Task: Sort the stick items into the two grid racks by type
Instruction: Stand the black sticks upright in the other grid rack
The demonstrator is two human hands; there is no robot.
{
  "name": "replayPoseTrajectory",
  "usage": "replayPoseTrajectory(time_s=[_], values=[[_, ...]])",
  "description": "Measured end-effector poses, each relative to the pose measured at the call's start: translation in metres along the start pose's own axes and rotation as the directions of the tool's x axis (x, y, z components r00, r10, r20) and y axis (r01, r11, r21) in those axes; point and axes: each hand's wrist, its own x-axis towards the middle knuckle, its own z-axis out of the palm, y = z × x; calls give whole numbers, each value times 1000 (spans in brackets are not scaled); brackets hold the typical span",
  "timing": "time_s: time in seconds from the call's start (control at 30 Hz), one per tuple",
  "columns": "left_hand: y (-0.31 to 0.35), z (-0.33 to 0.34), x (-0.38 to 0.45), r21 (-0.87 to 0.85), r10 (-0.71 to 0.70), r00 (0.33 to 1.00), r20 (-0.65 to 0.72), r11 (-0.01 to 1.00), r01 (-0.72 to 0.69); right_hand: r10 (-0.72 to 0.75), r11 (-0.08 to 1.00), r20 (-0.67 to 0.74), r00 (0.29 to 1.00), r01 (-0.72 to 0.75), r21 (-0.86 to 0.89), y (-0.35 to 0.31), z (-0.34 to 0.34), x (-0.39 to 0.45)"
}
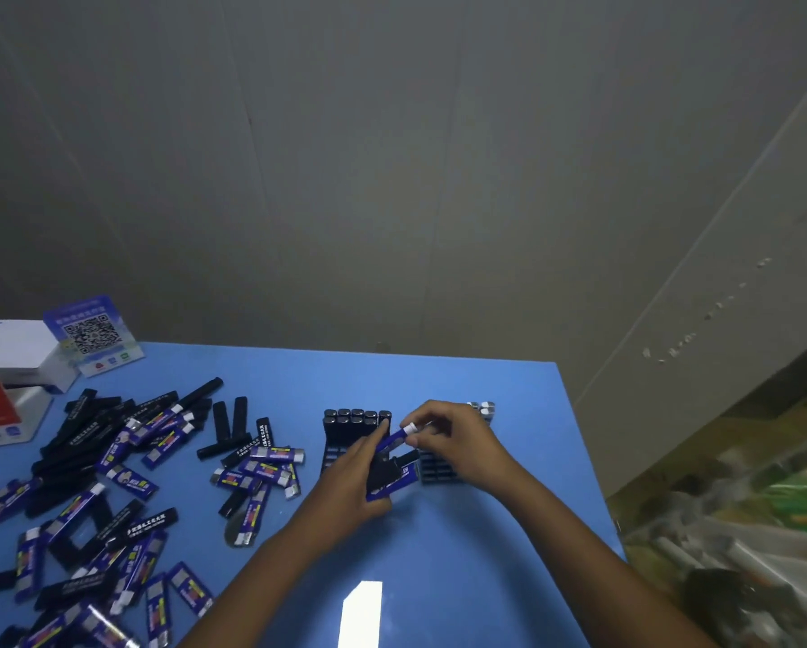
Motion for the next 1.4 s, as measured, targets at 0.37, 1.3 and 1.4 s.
replayPoseTrajectory(time_s=[0.37, 1.3, 1.4], values=[[40, 27, -2, 8, -64, 998, 13, 998, 64, -41, 999, 39, 998, 41, 3, 1, -45, -23], [51, 55, 16, -17, -167, 985, -35, 986, 167, -129, 887, -138, 982, 52, -459, 54, -109, -16], [50, 56, 21, -11, -167, 986, -29, 986, 167, -121, 866, -154, 981, 28, -500, 62, -109, -11]])
